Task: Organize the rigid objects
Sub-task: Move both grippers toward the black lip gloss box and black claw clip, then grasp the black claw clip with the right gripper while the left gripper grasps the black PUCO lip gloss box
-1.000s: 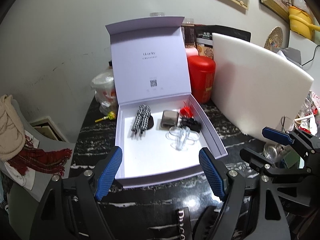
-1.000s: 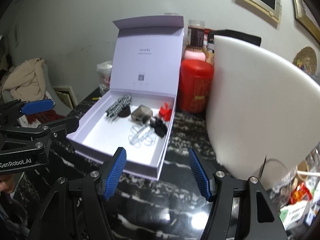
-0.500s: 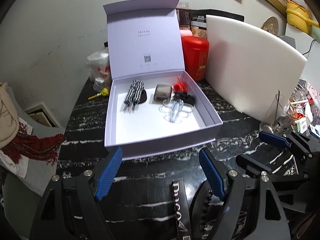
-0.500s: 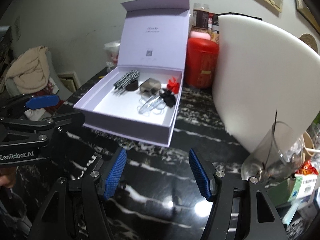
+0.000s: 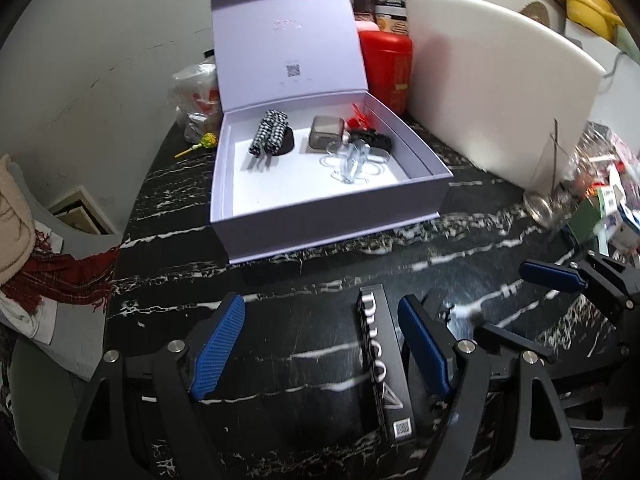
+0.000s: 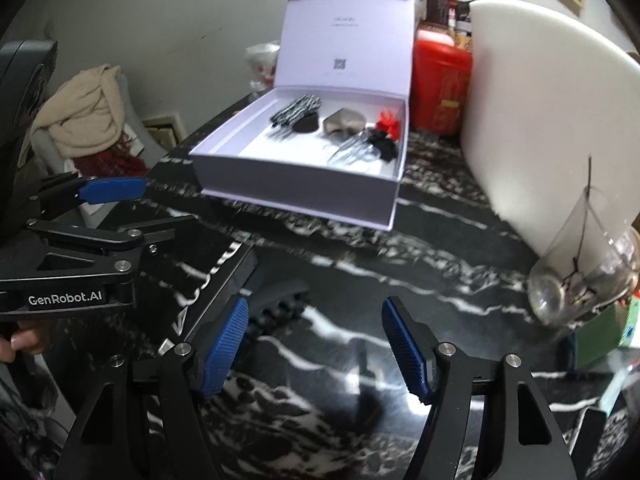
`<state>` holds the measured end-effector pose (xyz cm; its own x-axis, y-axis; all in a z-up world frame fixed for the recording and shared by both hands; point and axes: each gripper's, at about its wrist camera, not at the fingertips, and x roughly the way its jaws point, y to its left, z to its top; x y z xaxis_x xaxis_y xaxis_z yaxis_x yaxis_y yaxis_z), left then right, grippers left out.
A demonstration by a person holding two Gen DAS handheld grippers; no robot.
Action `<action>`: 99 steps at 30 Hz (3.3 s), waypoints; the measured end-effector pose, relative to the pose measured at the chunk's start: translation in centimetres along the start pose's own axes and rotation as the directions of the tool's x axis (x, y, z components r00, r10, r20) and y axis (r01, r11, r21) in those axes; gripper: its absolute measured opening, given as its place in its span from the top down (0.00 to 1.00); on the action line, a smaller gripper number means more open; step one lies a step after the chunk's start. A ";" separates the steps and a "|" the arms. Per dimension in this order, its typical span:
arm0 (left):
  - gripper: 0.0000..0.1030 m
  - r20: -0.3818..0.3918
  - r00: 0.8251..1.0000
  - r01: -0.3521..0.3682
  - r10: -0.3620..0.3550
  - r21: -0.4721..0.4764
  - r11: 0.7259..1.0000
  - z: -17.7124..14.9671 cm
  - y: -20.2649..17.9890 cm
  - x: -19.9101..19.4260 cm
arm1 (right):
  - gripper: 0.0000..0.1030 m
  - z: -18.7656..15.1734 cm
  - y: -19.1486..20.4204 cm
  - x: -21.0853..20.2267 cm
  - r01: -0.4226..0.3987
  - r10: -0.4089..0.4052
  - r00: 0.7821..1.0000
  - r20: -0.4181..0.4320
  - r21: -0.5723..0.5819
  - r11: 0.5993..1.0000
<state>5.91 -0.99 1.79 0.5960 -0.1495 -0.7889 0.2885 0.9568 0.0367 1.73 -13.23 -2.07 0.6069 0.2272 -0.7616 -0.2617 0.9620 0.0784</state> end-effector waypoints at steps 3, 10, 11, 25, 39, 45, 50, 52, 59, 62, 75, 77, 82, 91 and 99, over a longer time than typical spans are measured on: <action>0.23 -0.004 1.000 -0.005 0.005 0.021 1.000 -0.6 0.0 0.0 | 0.32 -0.5 0.6 0.5 -0.025 0.025 0.999 -0.022 0.000 1.000; 0.23 -0.034 0.999 0.010 -0.010 -0.001 1.000 -1.8 1.1 0.5 | 0.32 -0.9 2.0 1.4 -0.080 0.078 0.995 -0.054 -0.021 0.997; 0.23 -0.036 0.999 0.004 -0.005 -0.005 1.000 -1.9 1.3 0.6 | 0.32 -0.9 2.2 1.7 -0.083 0.081 0.995 -0.060 -0.025 0.996; 0.23 -0.036 0.999 0.025 -0.026 -0.032 0.999 -2.0 2.2 1.4 | 0.32 -0.3 3.6 4.7 -0.109 0.103 0.987 -0.125 -0.041 0.993; 0.23 -0.069 0.995 0.068 -0.069 -0.023 0.997 -2.2 0.3 3.0 | 0.63 -1.7 1.6 4.3 -0.061 0.055 0.992 -0.114 -0.054 0.997; 0.23 -0.081 0.995 0.063 -0.063 -0.005 0.998 -2.5 -1.0 3.6 | 0.67 -2.3 0.2 3.7 -0.044 0.039 0.994 -0.104 -0.044 0.998; 0.23 -0.082 0.994 0.066 -0.065 0.007 0.998 -2.8 -1.9 4.0 | 0.71 -3.0 -1.1 3.0 -0.037 0.034 0.995 -0.092 -0.032 0.999; 0.23 -0.082 0.994 0.070 -0.070 0.003 0.998 -2.8 -2.0 4.2 | 0.71 -3.3 -1.9 2.7 -0.031 0.029 0.995 -0.091 -0.019 0.999; 0.23 -0.080 0.995 0.058 -0.058 0.004 0.998 -3.1 -2.3 4.7 | 0.70 -3.8 -3.9 2.2 -0.020 0.023 0.997 -0.077 0.041 0.999; 0.23 -0.068 0.995 0.076 -0.076 -0.011 0.997 -3.0 -2.2 4.8 | 0.56 -3.6 -3.8 2.4 -0.017 0.020 0.998 -0.067 0.047 0.999; 0.65 -0.069 0.995 0.069 -0.069 -0.004 0.998 -2.6 -2.6 6.1 | 0.71 -2.8 -2.5 3.5 0.069 -0.069 0.997 -0.034 -0.004 0.998; 0.72 -0.074 0.994 0.084 -0.083 0.017 0.996 -2.5 -2.9 6.1 | 0.72 -2.8 -2.8 3.5 0.061 -0.061 0.998 -0.035 0.005 0.998; 0.75 -0.076 0.991 0.111 -0.107 0.044 0.993 -2.7 -3.9 5.9 | 0.72 -3.2 -2.7 3.2 0.028 -0.028 0.999 -0.029 0.013 1.000; 0.75 -0.066 0.986 0.156 -0.150 0.082 0.984 -3.1 -4.7 5.7 | 0.70 -3.9 -2.1 2.5 0.031 -0.031 0.999 -0.027 -0.007 0.999; 0.75 -0.051 0.987 0.154 -0.149 0.110 0.982 -3.1 -4.7 5.9 | 0.52 -4.2 -2.1 2.7 0.056 -0.056 0.998 -0.013 -0.022 0.998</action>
<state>5.75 -5.59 -4.87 0.5076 -0.2779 -0.8155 0.4573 0.8891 -0.0184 0.76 -15.28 -6.98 0.6110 0.1711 -0.7729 -0.2441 0.9695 0.0217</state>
